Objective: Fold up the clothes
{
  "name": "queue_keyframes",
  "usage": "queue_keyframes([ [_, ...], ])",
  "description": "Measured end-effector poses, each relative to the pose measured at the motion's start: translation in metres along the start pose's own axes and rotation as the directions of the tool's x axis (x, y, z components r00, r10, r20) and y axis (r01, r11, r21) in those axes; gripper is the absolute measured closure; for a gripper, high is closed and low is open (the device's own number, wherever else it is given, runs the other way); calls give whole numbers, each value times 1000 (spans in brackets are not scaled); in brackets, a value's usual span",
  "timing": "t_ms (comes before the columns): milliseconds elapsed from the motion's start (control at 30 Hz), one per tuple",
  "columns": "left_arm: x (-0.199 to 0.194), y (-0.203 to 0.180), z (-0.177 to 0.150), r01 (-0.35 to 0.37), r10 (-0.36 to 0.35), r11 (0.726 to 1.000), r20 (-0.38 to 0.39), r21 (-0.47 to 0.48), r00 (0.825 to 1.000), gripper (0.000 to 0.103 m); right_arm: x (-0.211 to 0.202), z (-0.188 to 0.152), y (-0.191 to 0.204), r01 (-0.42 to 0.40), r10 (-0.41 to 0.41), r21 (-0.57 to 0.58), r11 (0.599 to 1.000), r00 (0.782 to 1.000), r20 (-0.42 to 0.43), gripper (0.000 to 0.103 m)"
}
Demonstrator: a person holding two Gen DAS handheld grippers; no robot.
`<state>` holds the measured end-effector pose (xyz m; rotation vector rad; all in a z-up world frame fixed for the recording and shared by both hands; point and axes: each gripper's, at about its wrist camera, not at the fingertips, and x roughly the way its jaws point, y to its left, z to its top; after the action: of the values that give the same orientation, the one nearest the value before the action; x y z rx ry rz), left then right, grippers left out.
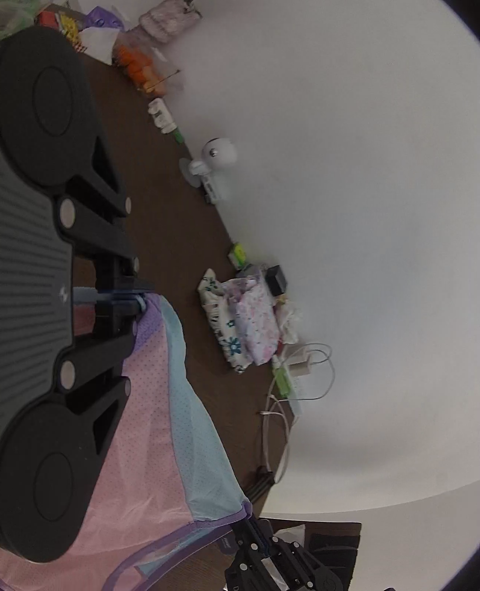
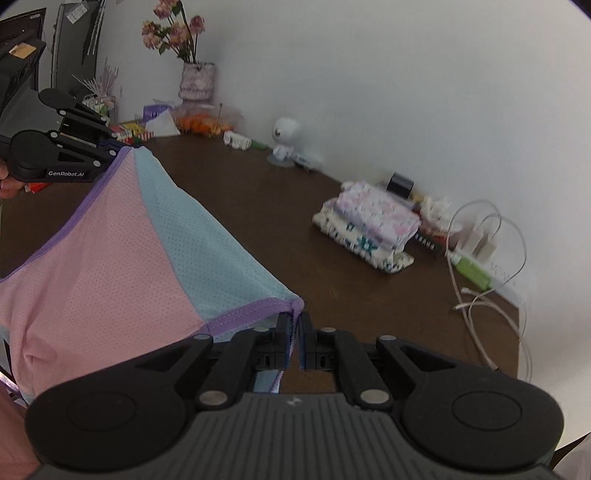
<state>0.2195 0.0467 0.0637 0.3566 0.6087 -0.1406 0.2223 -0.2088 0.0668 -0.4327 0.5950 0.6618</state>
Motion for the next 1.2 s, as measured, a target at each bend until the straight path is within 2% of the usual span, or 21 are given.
queue_keyframes([
  [67, 42, -2, -18, 19, -19, 1000, -82, -5, 996, 101, 34, -14, -4, -19, 21, 33, 999, 999, -50, 100],
  [167, 69, 4, -40, 55, -56, 998, -114, -13, 992, 101, 85, -35, -11, -45, 55, 84, 995, 991, -123, 100],
  [367, 91, 4, -39, 62, -65, 998, -130, -27, 989, 100, 105, -41, -25, -61, 78, 150, 987, 991, -110, 97],
  [400, 93, 4, -37, 60, -64, 998, -133, -33, 989, 97, 106, -43, -26, -59, 76, 161, 985, 991, -107, 96],
  [433, 95, 4, -36, 61, -66, 997, -136, -44, 988, 95, 107, -44, -28, -56, 75, 172, 984, 992, -104, 87],
  [467, 97, 5, -35, 61, -68, 997, -139, -55, 988, 91, 107, -46, -29, -54, 73, 183, 982, 992, -101, 62],
  [533, 97, 5, -37, 51, -63, 995, -150, -86, 987, 59, 100, -50, -31, -32, 49, 196, 980, 996, -78, 37],
  [567, 95, 6, -39, 45, -60, 994, -152, -102, 987, 44, 93, -52, -31, -33, 46, 201, 979, 997, -61, 37],
  [600, 90, 7, -42, 43, -59, 992, -143, -115, 988, 38, 85, -55, -32, -36, 46, 211, 977, 998, -46, 37],
  [667, 78, 10, -48, 37, -55, 989, -126, -144, 990, 36, 66, -62, -33, -31, 36, 229, 973, 999, -16, 32],
  [733, 60, 17, -57, 19, -41, 981, -116, -192, 992, 29, 42, -72, -31, -41, 37, 240, 970, 999, 20, 32],
  [867, 17, 21, -86, 33, -57, 970, -97, -239, 994, 29, -4, -97, -11, -130, 114, 219, 967, 990, 82, 31],
  [967, -15, 13, -112, 58, -87, 962, -99, -265, 991, 29, -21, -116, 12, -190, 176, 193, 963, 981, 87, 31],
  [1133, -53, -2, -144, 60, -95, 952, -101, -300, 990, 31, -29, -140, 34, -202, 190, 223, 954, 979, 76, 31],
  [1200, -59, -5, -149, 58, -93, 950, -99, -308, 991, 35, -28, -144, 38, -196, 184, 231, 953, 980, 73, 33],
])
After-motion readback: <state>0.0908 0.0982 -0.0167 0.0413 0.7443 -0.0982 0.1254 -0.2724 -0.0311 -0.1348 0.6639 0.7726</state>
